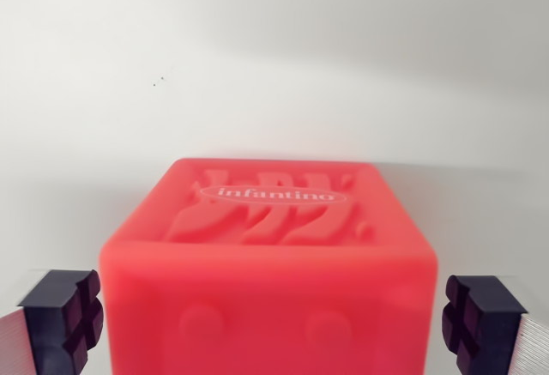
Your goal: Destack cube
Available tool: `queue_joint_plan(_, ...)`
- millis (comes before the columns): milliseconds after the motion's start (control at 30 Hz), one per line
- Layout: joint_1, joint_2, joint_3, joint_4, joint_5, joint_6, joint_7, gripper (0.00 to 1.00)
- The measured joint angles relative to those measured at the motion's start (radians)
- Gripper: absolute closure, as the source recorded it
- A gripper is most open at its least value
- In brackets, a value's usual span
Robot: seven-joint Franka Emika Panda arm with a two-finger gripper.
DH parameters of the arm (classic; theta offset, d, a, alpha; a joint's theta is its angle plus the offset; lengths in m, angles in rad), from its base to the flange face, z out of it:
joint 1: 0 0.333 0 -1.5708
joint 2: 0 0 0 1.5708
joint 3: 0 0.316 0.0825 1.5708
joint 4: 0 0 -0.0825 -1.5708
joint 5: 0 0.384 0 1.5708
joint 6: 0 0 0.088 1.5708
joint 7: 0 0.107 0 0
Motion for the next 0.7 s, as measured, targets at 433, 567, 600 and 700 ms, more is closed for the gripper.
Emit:
queue_joint_plan(433, 0.000, -0.072, 0.000, -0.020, 0.000, -0.050, 0.000, 0.00)
queue_joint_plan(567, 0.000, -0.100, 0.000, -0.026, 0.000, -0.071, 0.000, 0.00)
queue_joint_plan(600, 0.000, -0.109, 0.000, -0.028, 0.000, -0.078, 0.000, 0.00)
queue_joint_plan(700, 0.000, -0.129, 0.000, -0.031, 0.000, -0.095, 0.000, 0.00)
